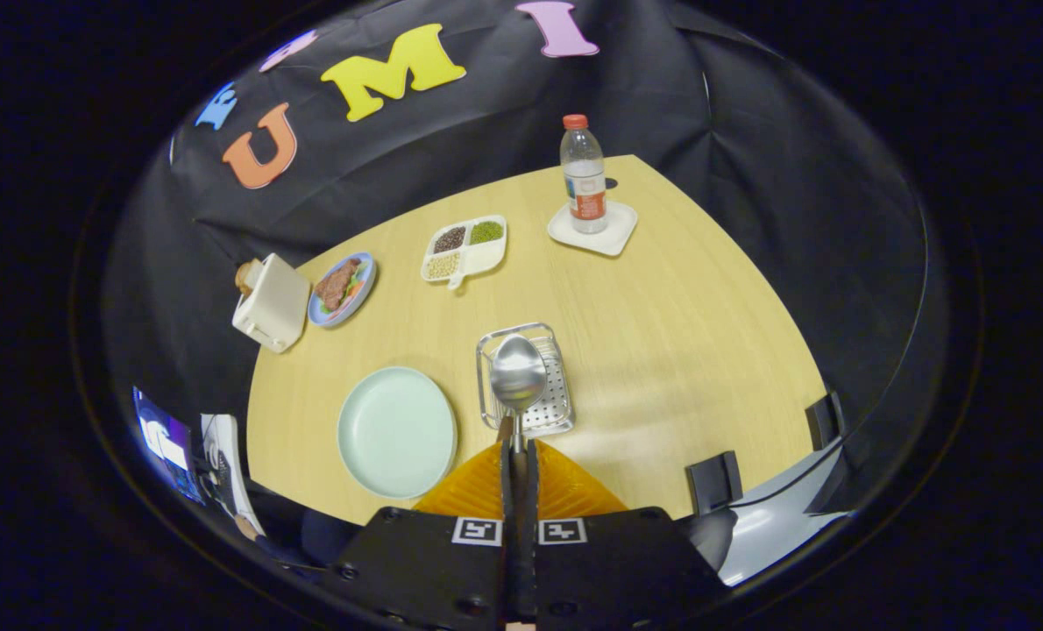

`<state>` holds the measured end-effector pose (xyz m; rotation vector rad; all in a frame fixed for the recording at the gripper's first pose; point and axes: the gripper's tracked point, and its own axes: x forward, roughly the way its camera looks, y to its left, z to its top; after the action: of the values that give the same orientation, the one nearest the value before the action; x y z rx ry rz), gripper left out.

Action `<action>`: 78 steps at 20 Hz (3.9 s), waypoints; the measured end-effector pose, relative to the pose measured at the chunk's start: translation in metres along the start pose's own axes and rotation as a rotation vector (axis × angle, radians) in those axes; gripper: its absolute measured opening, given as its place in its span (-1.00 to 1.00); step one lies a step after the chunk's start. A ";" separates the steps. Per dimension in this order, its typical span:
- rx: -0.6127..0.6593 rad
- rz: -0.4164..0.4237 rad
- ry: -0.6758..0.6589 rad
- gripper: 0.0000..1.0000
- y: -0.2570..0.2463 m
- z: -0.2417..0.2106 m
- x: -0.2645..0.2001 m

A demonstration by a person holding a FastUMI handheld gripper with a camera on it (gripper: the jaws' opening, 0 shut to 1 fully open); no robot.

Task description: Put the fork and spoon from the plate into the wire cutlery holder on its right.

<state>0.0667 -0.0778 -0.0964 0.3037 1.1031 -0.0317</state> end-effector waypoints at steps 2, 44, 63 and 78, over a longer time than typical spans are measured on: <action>0.019 -0.005 0.012 -0.99 -0.002 0.001 0.003; -0.325 0.040 -1.275 0.91 0.086 -0.033 -0.214; -0.297 0.016 -1.295 0.90 0.101 -0.047 -0.225; -0.309 0.006 -1.294 0.90 0.099 -0.053 -0.228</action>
<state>-0.0664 0.0018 0.1052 -0.0300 -0.1852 -0.0420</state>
